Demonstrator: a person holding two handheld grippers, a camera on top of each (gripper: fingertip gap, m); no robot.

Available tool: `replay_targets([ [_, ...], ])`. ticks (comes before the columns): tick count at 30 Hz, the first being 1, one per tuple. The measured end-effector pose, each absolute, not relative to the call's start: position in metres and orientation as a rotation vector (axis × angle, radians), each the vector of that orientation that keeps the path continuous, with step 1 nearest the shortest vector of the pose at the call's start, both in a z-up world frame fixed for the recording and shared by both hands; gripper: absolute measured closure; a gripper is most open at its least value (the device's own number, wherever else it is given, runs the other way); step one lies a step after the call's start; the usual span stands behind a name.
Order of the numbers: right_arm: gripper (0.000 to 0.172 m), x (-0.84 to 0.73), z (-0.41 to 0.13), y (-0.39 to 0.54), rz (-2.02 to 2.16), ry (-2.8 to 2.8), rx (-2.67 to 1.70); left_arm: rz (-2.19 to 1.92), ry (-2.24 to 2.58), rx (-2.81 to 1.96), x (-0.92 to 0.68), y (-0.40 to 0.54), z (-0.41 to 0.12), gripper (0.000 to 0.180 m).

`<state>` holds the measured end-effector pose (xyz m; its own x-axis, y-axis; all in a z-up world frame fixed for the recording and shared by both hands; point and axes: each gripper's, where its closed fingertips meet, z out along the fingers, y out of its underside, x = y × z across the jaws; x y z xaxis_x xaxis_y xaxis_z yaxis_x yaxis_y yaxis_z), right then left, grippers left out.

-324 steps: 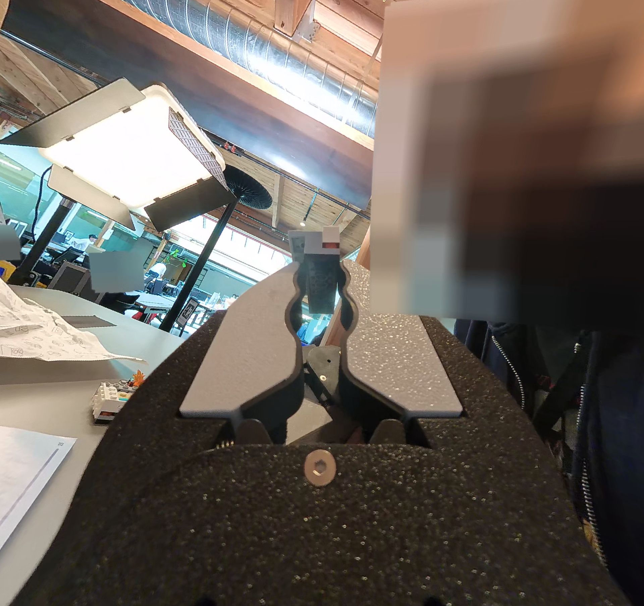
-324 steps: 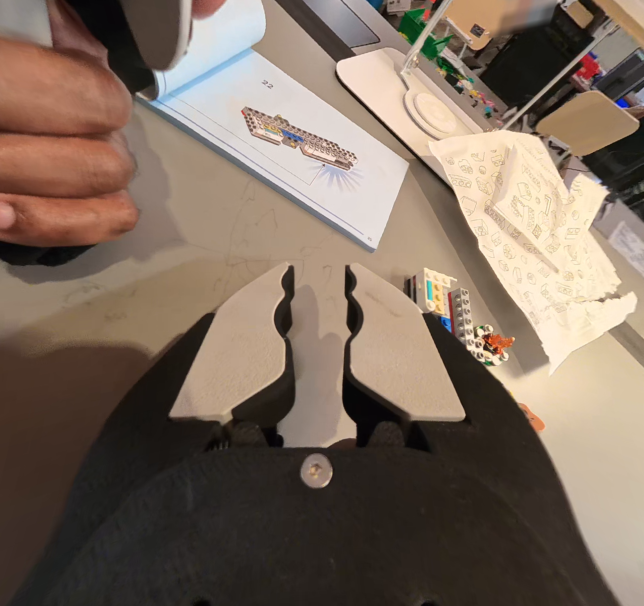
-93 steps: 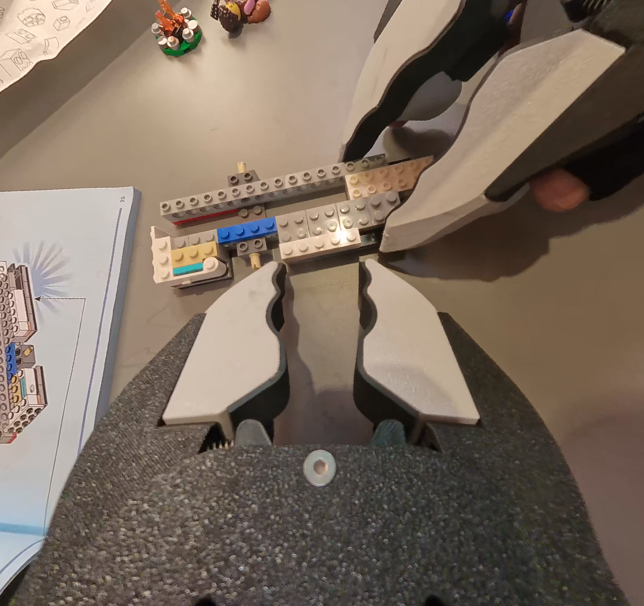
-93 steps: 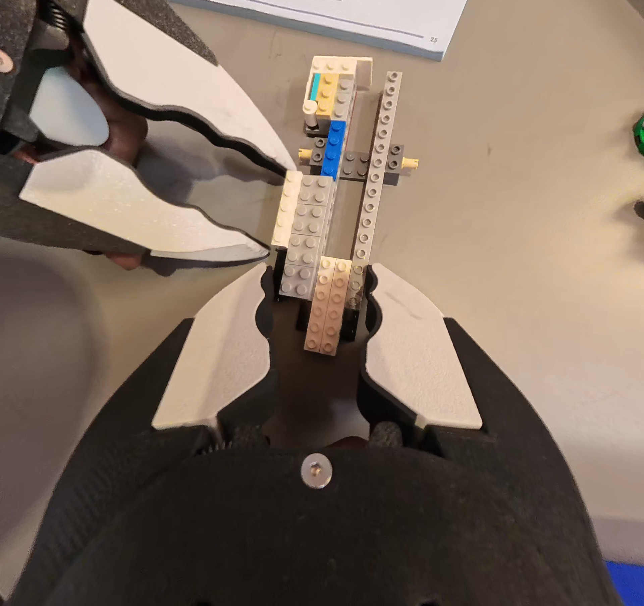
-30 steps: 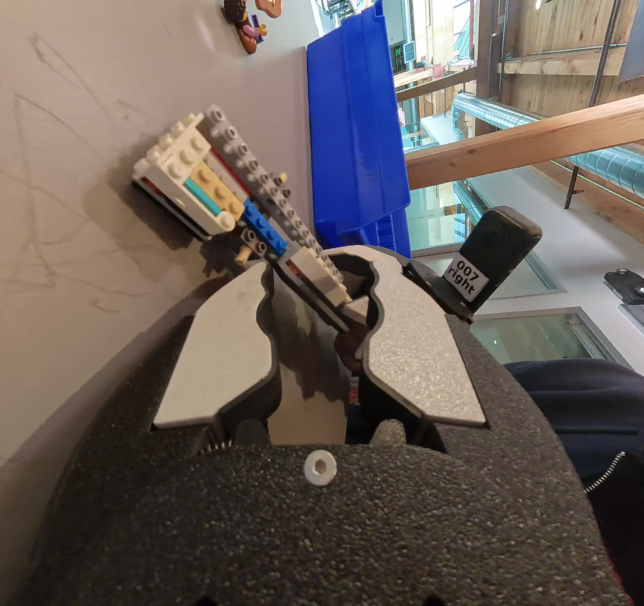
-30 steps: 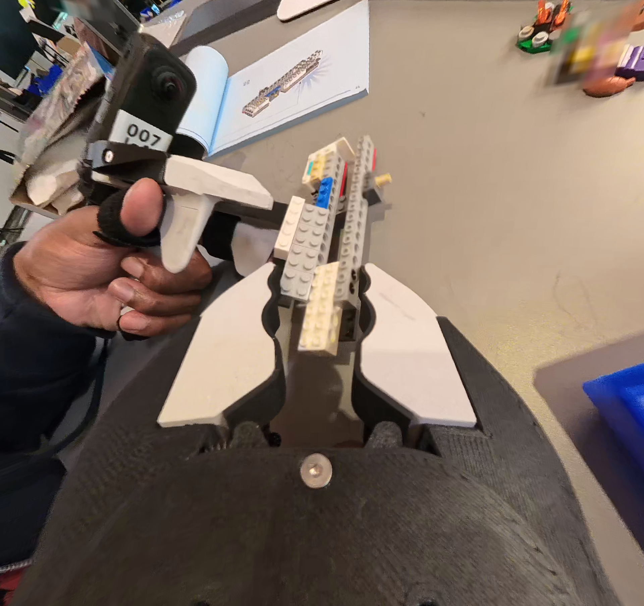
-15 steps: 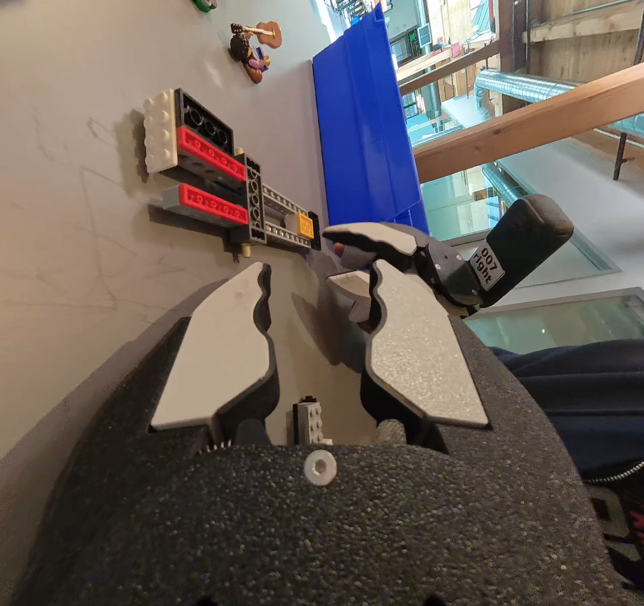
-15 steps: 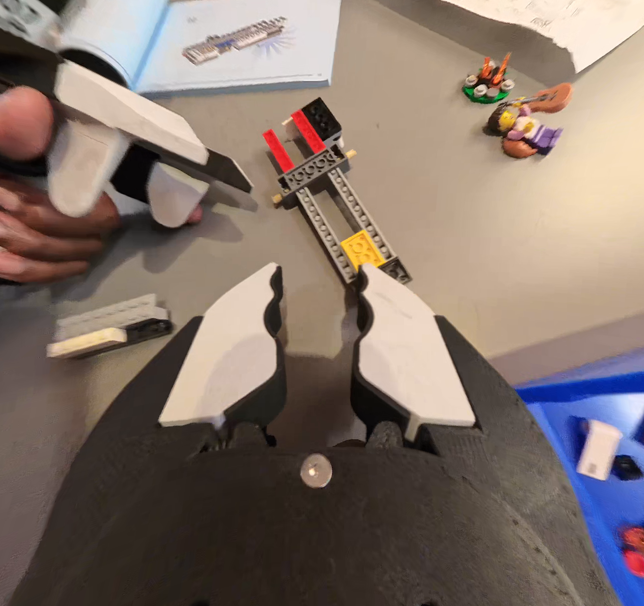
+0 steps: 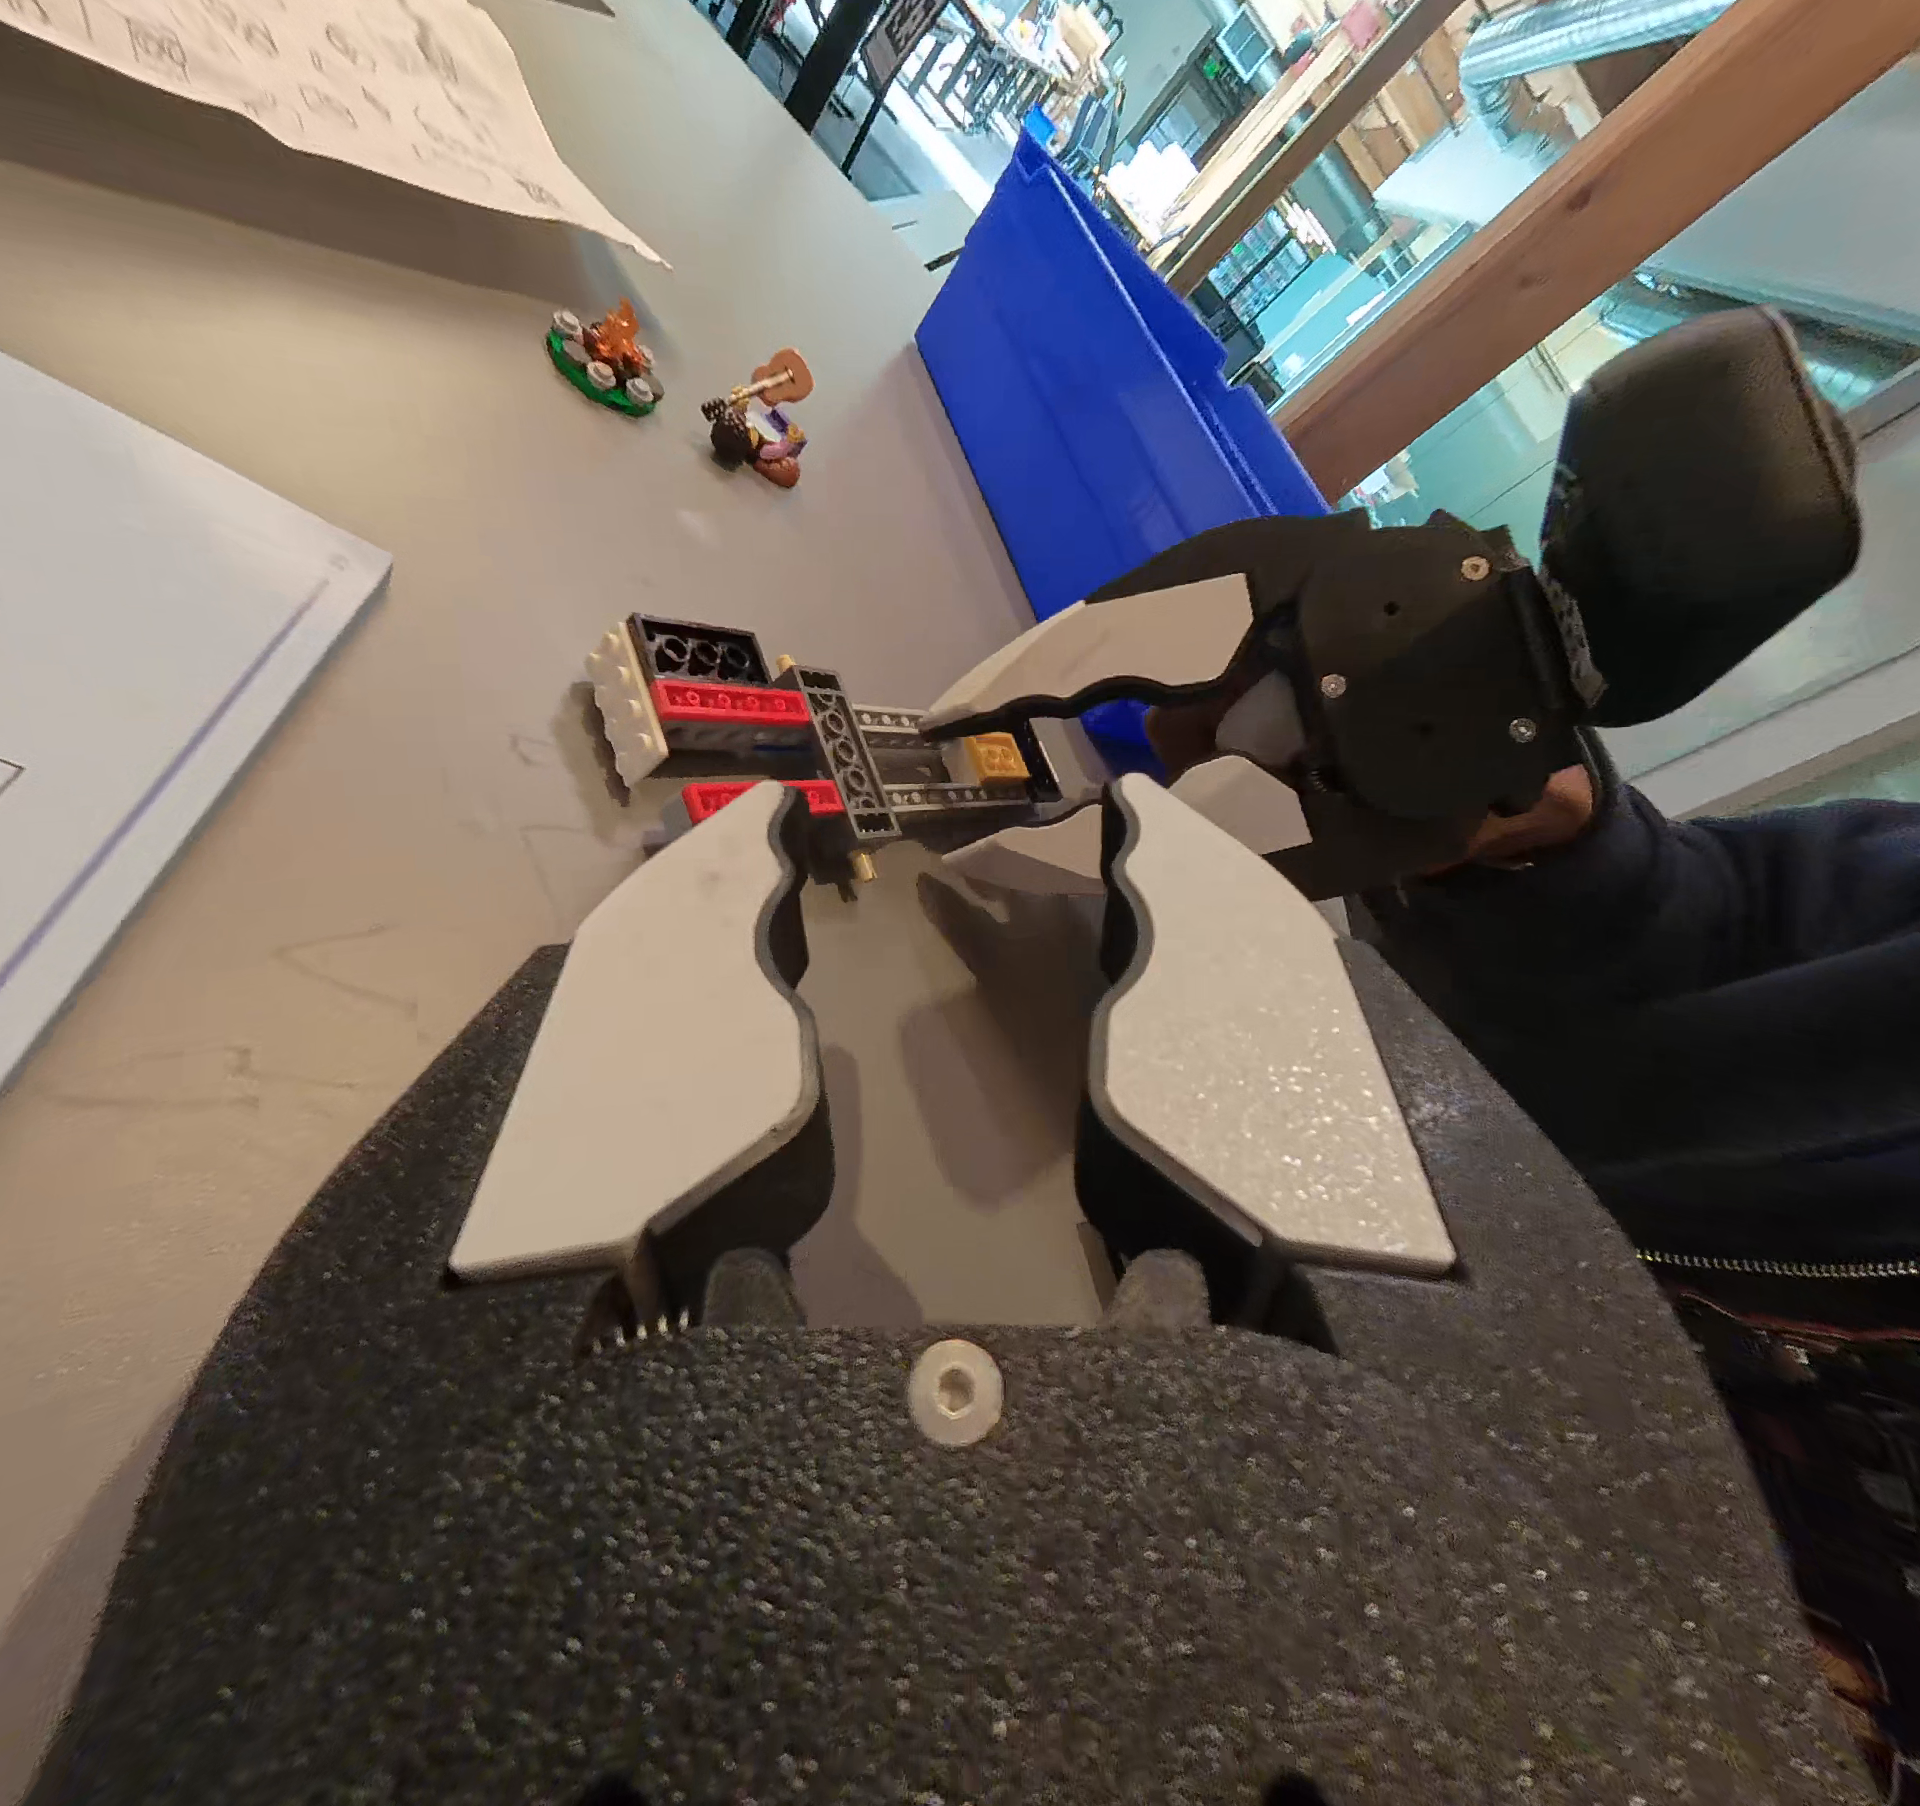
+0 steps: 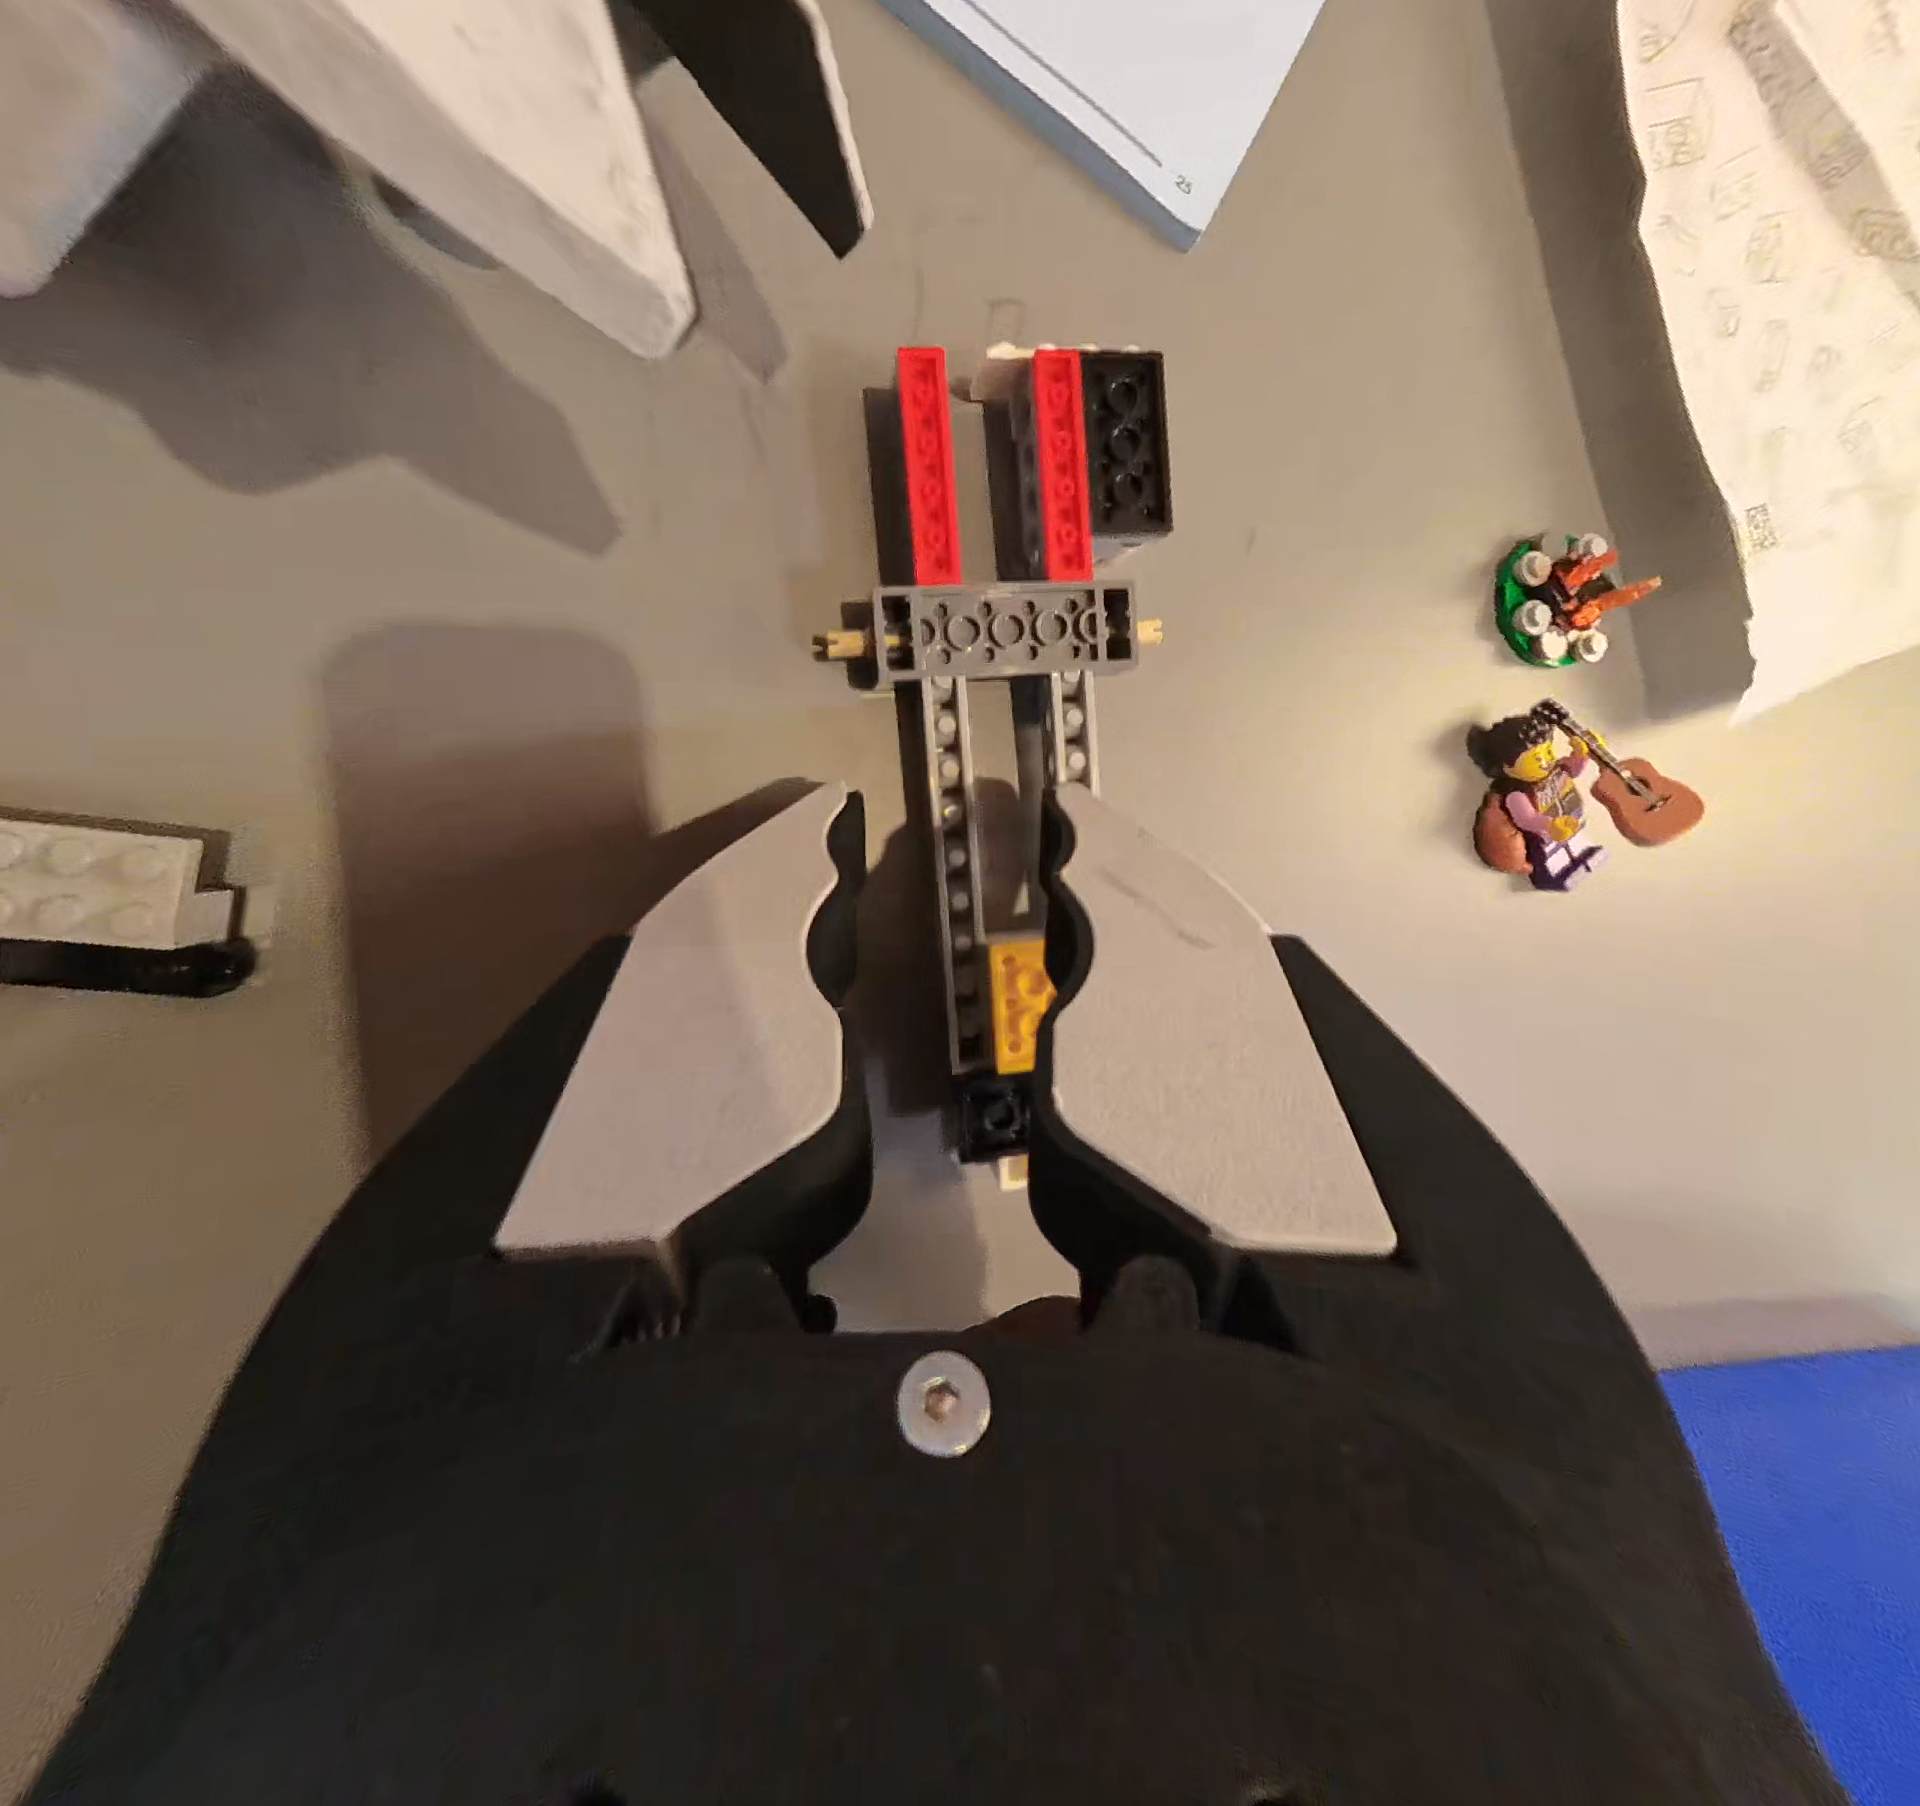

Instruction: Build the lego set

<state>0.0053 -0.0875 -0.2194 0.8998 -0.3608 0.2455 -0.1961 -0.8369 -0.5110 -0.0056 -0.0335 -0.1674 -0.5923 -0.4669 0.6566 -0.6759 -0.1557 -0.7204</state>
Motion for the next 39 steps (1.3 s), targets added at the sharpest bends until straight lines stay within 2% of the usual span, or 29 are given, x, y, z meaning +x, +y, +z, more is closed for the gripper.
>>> replay_targets([
  [3,0.147,0.003,-0.228,-0.085,-0.345,0.391,-2.641,1.869,-1.907,1.32,-0.004,-0.027,-0.165,0.126],
  [10,0.158,0.011,-0.231,-0.082,-0.358,0.483,-2.692,1.925,-1.894,1.29,-0.001,-0.017,-0.159,0.126],
  [18,0.164,0.006,-0.229,-0.074,-0.194,0.549,-2.662,1.912,-2.271,1.115,-0.01,-0.006,-0.162,0.126],
  [24,0.164,-0.014,-0.204,-0.054,0.188,0.685,-2.374,1.931,-2.042,1.253,-0.001,0.012,-0.161,0.127],
  [29,0.164,-0.035,-0.155,-0.031,0.671,0.742,-1.902,2.032,-1.838,1.218,-0.002,0.022,-0.146,0.125],
  [35,0.164,-0.046,-0.118,-0.019,0.932,0.744,-1.564,2.062,-1.397,1.228,0.004,0.022,-0.131,0.125],
  [39,0.164,-0.049,-0.112,-0.011,0.981,0.761,-1.494,2.051,-1.379,1.212,0.003,0.01,-0.131,0.126],
])
